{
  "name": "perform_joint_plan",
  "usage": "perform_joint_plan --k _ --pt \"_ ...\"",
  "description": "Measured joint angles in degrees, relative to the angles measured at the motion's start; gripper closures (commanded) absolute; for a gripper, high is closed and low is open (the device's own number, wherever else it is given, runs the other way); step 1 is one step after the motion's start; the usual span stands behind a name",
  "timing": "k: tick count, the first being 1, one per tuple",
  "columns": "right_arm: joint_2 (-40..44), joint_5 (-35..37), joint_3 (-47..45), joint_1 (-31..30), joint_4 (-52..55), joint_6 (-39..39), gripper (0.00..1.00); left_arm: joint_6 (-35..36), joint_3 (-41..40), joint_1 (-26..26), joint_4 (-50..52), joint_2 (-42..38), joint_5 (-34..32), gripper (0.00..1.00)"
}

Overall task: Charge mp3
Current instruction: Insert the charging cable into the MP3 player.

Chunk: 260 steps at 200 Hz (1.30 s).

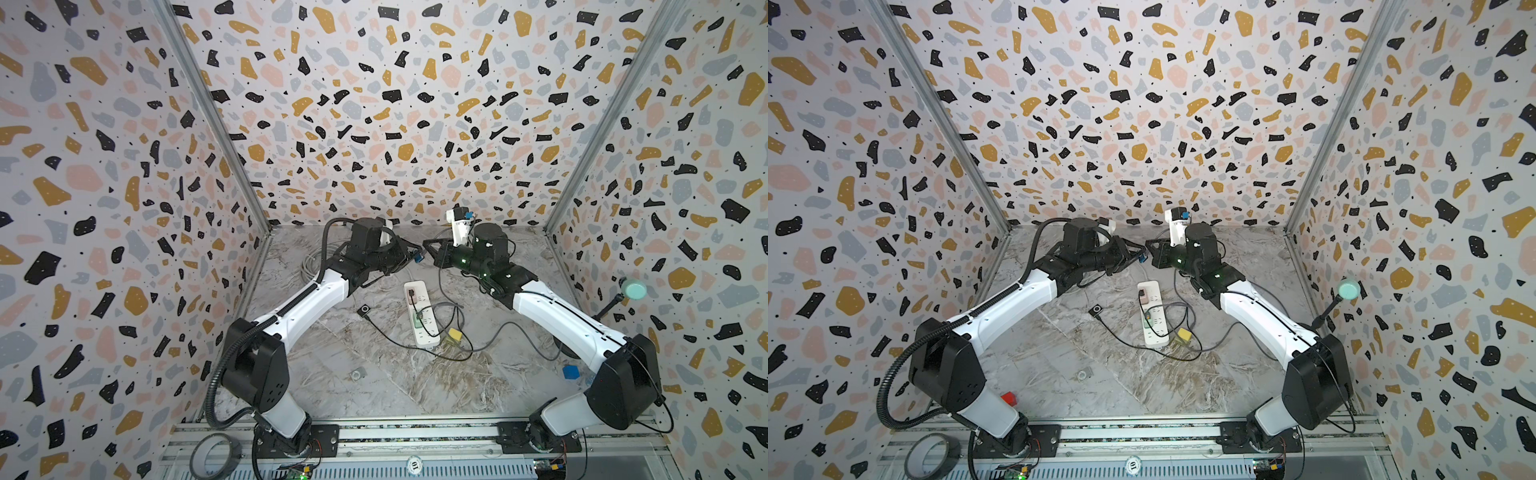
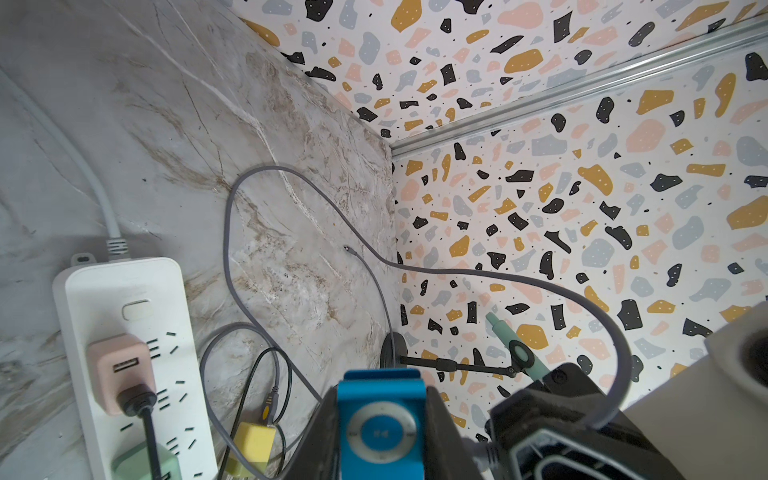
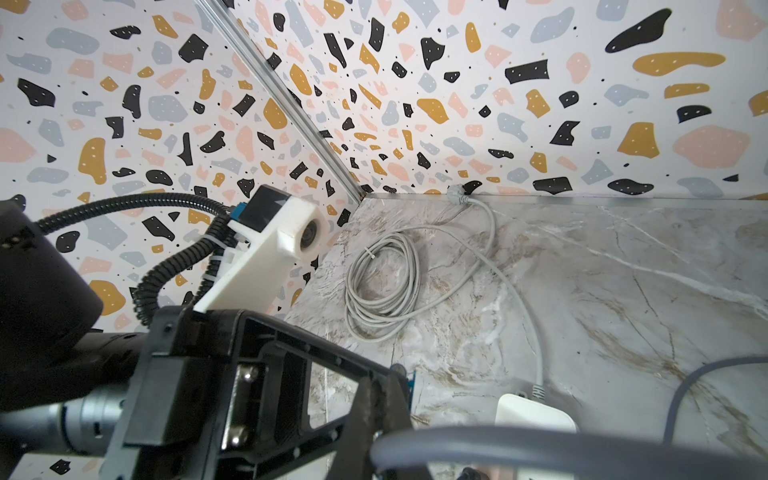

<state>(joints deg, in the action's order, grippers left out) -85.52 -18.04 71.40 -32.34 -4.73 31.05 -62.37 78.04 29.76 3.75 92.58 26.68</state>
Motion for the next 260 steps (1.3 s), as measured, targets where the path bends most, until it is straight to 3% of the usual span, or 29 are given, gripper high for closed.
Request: perform_joint_plan --k 48,99,144,184,225,260 --pt "0.46 0.37 0.02 0.07 0.28 0.24 0.99 -0.66 -0.24 0.0 -0.76 0.0 0.5 1.0" --pt "0.85 -2.4 2.54 1.22 4.94 3.54 0.74 0.9 -0.57 1.44 -1.2 -1.73 2.19 1.0" --pt "3.39 -6.6 5.97 3.08 10.67 7.48 0.45 4.59 -0.52 2.56 -1.7 -4.39 4.44 1.0" --pt "6.82 -11.17 5.86 5.38 14.49 11.32 0.33 9.16 -0.17 3.76 1.6 -4.48 5.33 1.0" --pt "11.93 -18.49 1.16 6.08 16.15 16.2 0.23 15.87 1.62 -0.85 14.01 -3.72 -1.36 1.0" --pt "15.56 -22.82 -5.95 0.02 16.74 20.55 0.21 22.84 1.6 -8.87 26.53 -2.14 -10.8 1.0"
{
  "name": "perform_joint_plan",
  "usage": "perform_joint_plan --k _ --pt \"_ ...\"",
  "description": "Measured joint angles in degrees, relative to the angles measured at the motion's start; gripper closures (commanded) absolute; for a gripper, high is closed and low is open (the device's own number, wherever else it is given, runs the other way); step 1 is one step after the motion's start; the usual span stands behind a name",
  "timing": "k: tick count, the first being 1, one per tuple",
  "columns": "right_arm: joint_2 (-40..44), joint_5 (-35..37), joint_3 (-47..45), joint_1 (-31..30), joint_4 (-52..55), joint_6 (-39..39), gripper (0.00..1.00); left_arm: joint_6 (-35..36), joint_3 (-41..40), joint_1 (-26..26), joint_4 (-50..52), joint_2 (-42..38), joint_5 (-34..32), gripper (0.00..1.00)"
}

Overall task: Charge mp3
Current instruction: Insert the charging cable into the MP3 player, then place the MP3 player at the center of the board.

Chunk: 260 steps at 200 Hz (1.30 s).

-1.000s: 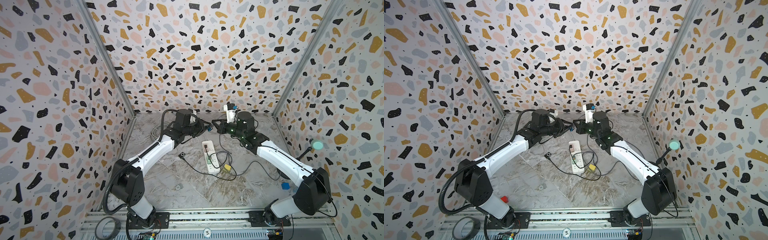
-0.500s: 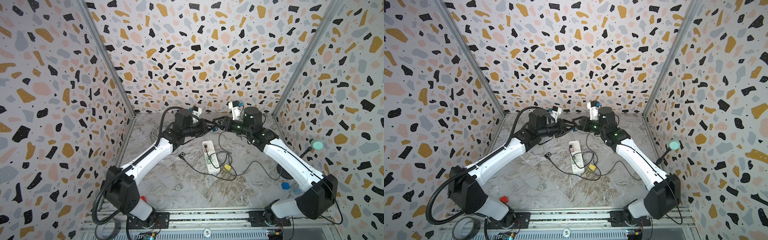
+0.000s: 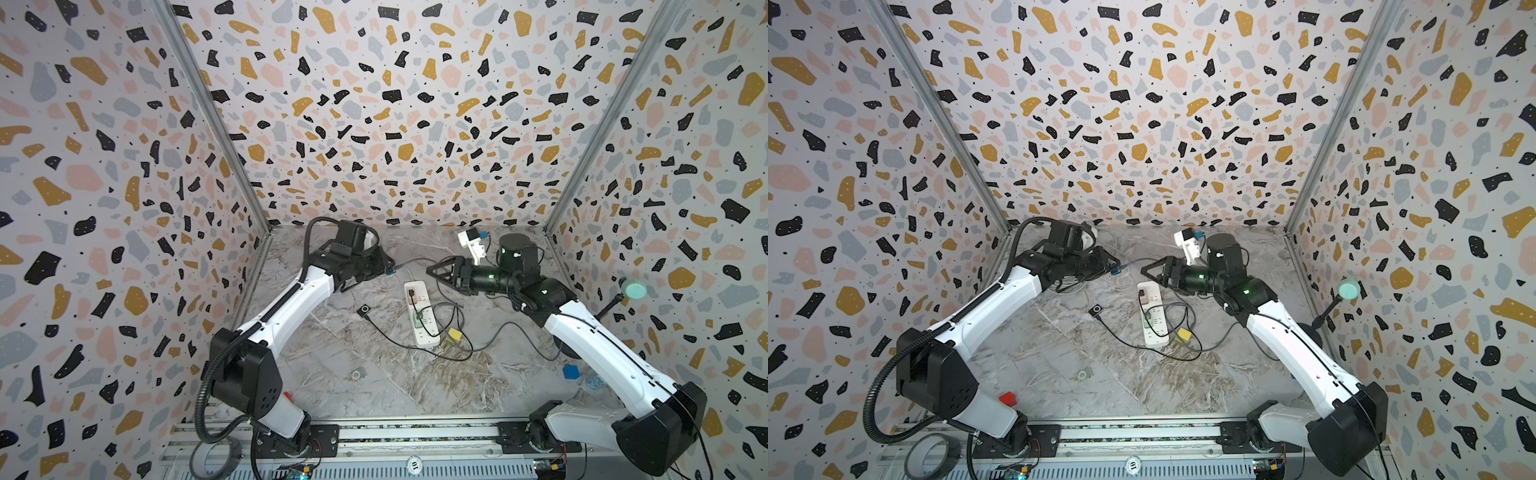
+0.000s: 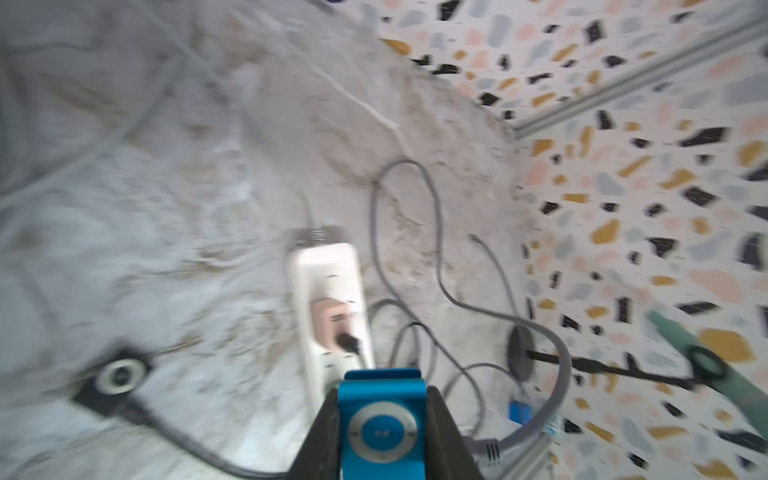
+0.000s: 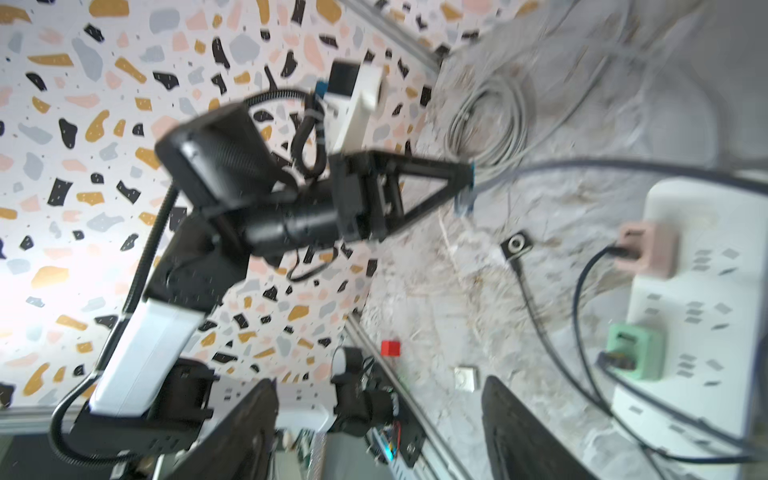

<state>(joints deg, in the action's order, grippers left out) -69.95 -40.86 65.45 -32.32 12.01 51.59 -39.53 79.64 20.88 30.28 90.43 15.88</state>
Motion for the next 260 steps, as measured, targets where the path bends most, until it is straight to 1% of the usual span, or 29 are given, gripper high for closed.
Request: perform_joint_plan --k 14,25,39,46,58,74,84,95,107,126,130,138,143,152,161,171,177,186,193,197,204,215,220,228,237,251,260 --pt "0.57 -1.51 -2.67 -2.29 0.31 1.42 0.21 2.69 -0.26 -3.56 3.39 0.66 -3.78 1.0" --pt "0.72 -2.34 -3.91 -2.73 1.2 1.9 0.2 4.59 -1.09 -6.36 5.27 0.92 -6.54 1.0" --pt "0.92 -2.82 -4.37 -0.85 4.07 1.57 0.2 6.97 -3.04 -9.53 6.73 1.05 -10.16 1.0" --pt "1.18 -2.73 -4.33 1.36 5.9 0.79 0.2 8.09 -4.37 -11.04 7.34 1.11 -12.13 1.0" --pt "2.01 -1.84 -4.13 7.1 9.86 -1.22 0.2 9.81 -7.32 -13.62 7.82 1.36 -15.06 1.0" --pt "3.13 0.0 -4.11 18.12 15.28 -4.66 0.21 11.37 -11.76 -16.68 8.26 2.36 -18.73 1.0" --pt "3.19 2.91 -3.89 25.97 18.93 -7.74 0.21 11.96 -13.73 -18.21 8.48 3.41 -20.48 1.0" --pt "2.49 6.58 -3.61 32.44 22.34 -10.84 0.21 12.48 -14.99 -19.69 8.63 5.11 -22.53 1.0" --pt "1.38 10.97 -3.65 36.61 25.33 -13.68 0.21 12.92 -15.32 -20.61 8.41 6.84 -24.06 1.0" --pt "-0.46 16.9 -4.9 40.02 28.15 -16.65 0.21 13.44 -15.26 -21.16 7.21 9.38 -25.42 1.0" --pt "-0.74 18.27 -5.46 40.63 28.52 -17.14 0.21 13.46 -15.28 -21.16 6.78 9.86 -25.44 0.96" --pt "-1.2 20.92 -6.58 41.57 29.16 -17.81 0.21 13.46 -15.41 -21.16 5.77 10.6 -25.4 0.82" --pt "-1.49 22.58 -7.26 42.16 29.57 -18.16 0.21 13.46 -15.63 -21.16 4.87 10.97 -25.38 0.76" --pt "-1.86 25.2 -8.39 43.12 29.94 -18.75 0.21 13.46 -16.22 -21.16 3.34 11.32 -25.07 0.68" --pt "-2.45 27.12 -9.22 44.28 30.14 -19.47 0.21 13.49 -16.9 -21.16 2.08 11.67 -24.41 0.64" --pt "-3.37 28.94 -9.33 45.48 30.49 -20.17 0.2 13.49 -17.73 -21.16 0.72 12.11 -23.61 0.56" --pt "-3.89 29.66 -9.31 46.03 30.4 -20.61 0.21 13.46 -18.1 -21.16 0.13 12.33 -23.26 0.48" --pt "-4.44 30.29 -9.29 46.71 30.4 -21.18 0.22 13.46 -18.34 -21.16 -1.01 12.13 -22.51 0.4" --pt "-4.57 30.21 -9.29 46.97 30.42 -21.64 0.22 13.35 -18.53 -21.16 -1.9 12.15 -21.84 0.37" --pt "-4.55 30.1 -9.29 46.95 30.4 -21.97 0.22 13.38 -18.64 -21.18 -2.21 12.13 -21.35 0.31" --pt "-4.13 29.62 -9.31 46.36 30.25 -22.36 0.22 13.4 -18.75 -21.2 -2.69 12.0 -20.87 0.28" --pt "-2.64 27.78 -9.46 43.91 29.66 -22.8 0.22 13.38 -18.75 -21.2 -2.95 11.56 -20.02 0.22" --pt "-1.77 26.84 -9.68 42.45 29.2 -22.84 0.22 13.42 -18.73 -21.2 -2.89 11.32 -19.69 0.17" --pt "0.33 24.76 -10.01 38.38 28.2 -22.84 0.22 13.4 -18.67 -21.2 -2.67 10.4 -19.28 0.11" --pt "2.51 23.43 -10.14 32.87 27.17 -22.77 0.22 13.33 -18.29 -21.18 -1.95 8.85 -18.64 0.08" --pt "4.92 21.92 -10.03 22.25 25.29 -22.51 0.23 13.31 -16.41 -21.18 -1.11 5.01 -17.42 0.07" --pt "5.38 21.77 -9.86 15.78 24.57 -22.18 0.26 13.29 -14.56 -21.16 -1.29 2.05 -16.02 0.08"
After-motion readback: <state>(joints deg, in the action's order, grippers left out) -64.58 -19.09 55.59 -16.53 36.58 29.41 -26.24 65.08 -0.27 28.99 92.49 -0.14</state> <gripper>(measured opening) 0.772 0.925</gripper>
